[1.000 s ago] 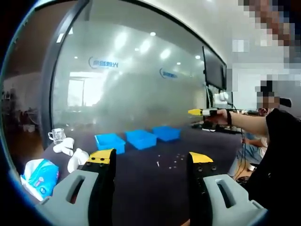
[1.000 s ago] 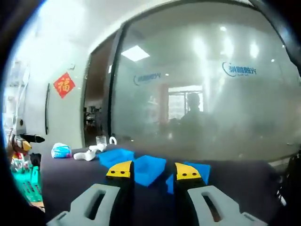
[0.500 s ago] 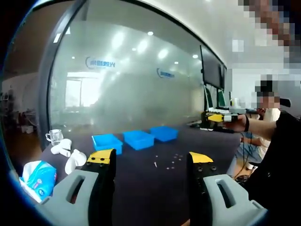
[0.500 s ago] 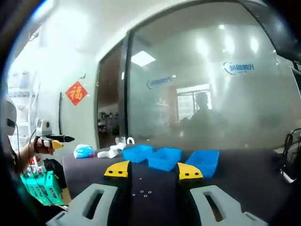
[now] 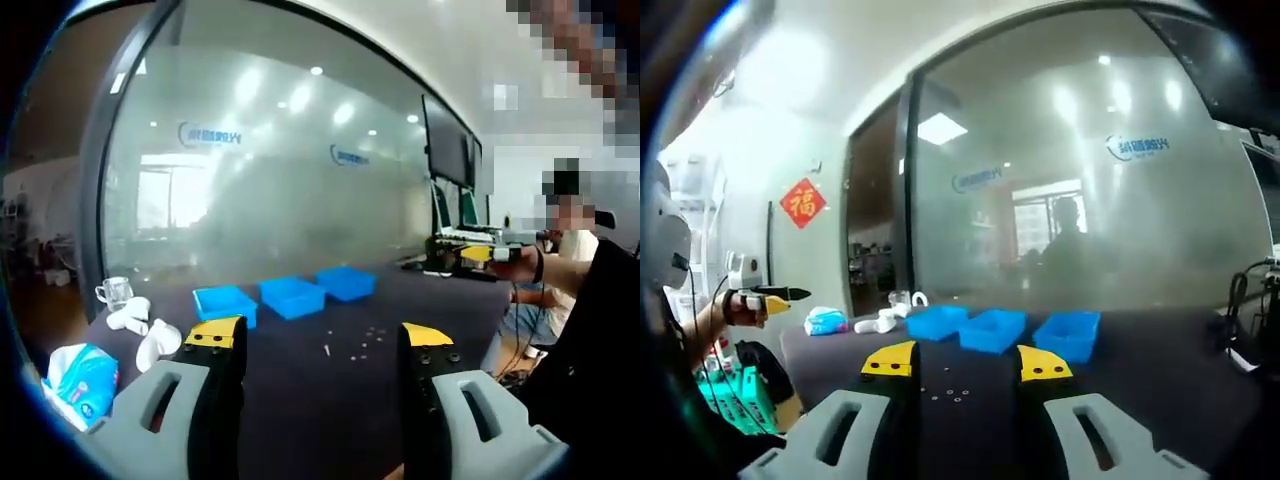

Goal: Sort the screws, nuts, and washers into the corresponding bins

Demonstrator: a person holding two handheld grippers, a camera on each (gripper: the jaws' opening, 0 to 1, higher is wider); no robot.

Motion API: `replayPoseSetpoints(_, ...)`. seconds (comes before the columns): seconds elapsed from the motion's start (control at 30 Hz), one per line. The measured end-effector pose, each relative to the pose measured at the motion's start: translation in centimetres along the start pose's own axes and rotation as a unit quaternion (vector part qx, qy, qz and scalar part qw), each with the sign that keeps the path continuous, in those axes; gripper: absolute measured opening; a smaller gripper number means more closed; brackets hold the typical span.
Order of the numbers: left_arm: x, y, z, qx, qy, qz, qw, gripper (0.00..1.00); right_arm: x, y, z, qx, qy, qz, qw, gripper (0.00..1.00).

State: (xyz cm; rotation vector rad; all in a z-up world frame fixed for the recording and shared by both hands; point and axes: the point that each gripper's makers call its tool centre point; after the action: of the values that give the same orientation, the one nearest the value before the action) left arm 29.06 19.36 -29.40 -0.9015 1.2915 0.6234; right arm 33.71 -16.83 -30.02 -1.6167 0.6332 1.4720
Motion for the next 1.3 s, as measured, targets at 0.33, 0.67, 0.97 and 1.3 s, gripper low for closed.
replayPoseSetpoints(0.33,0.5,0.2,-0.2,0.003,0.0,0.008,1.0,0.6,1.2,-0.1,1.2,-0.05,0.013,0.034,0.9981,0.34)
replayPoseSetpoints(0.67,0.7,0.6,-0.3,0.007,0.003,0.013,0.9999,0.6,2.4,-0.5,4.5,-0.14,0.02,0.076,0.9871,0.35)
replayPoseSetpoints(0.97,0.9,1.0,0.2,-0.001,0.006,0.011,0.9999,0.6,2.9,-1.5,5.2,-0.153,0.027,0.092,0.9836,0.35)
replayPoseSetpoints(1.3,1.3,1.3,0.4,-0.002,0.01,0.012,0.9999,0.6,3.8,-4.1,6.6,-0.199,0.056,0.127,0.9701,0.35)
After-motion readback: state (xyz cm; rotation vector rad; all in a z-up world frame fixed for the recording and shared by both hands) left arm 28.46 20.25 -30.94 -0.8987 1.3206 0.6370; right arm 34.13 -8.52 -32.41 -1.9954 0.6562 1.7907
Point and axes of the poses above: the point that each gripper's makers call its tool centre point, and the gripper's own axes: y roughly backward along the fingers, z roughly to its left, x roughly out of its underside, and after that the axes turned 12 degrees about -z, right-handed
